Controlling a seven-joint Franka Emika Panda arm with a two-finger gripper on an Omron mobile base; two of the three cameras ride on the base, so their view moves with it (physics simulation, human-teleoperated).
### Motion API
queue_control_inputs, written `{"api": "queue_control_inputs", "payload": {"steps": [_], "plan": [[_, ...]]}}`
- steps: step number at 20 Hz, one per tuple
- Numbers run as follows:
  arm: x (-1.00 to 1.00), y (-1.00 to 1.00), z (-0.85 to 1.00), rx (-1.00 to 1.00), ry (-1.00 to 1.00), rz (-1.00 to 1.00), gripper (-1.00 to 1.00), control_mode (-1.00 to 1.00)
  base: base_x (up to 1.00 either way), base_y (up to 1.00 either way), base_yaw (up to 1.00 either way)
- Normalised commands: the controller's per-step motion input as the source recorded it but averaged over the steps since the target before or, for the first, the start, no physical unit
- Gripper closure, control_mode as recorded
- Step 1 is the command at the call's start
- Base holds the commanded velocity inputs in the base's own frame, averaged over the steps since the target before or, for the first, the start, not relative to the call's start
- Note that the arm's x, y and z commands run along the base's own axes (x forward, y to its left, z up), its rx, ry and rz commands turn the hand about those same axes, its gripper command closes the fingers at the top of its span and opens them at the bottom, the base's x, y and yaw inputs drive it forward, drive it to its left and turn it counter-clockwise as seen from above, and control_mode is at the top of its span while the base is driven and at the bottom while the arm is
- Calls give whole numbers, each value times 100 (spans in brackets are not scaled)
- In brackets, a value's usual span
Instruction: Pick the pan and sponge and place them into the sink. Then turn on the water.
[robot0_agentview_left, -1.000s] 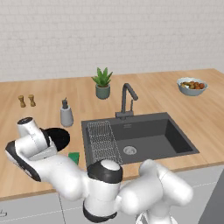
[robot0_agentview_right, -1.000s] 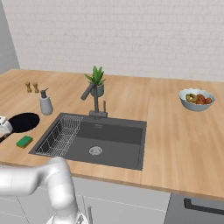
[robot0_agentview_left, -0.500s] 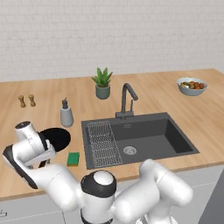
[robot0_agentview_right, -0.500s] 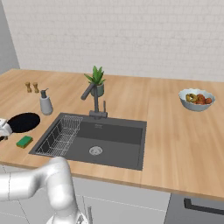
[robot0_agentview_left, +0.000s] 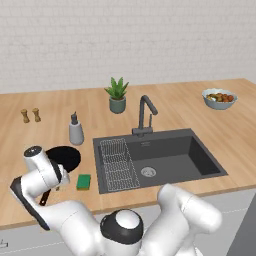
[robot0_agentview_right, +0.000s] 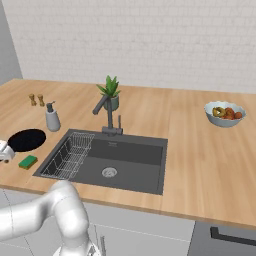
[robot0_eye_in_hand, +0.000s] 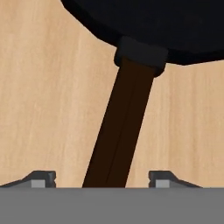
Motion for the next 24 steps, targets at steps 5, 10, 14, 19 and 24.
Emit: {"api": "queue_control_inputs", "payload": {"steps": [5,10,14,19,24], "plan": [[-29,-48,-84,0,-7,-5,100,-100,0,0,0],[-5,-7,-27,0,-2,-5,100,-100,0,0,0],[0,12,33,0,0,0,100,-100,0,0,0],[0,4,88,0,1,0,100,-100,0,0,0],[0,-14,99,6,2,0,100,-100,0,0,0]]}}
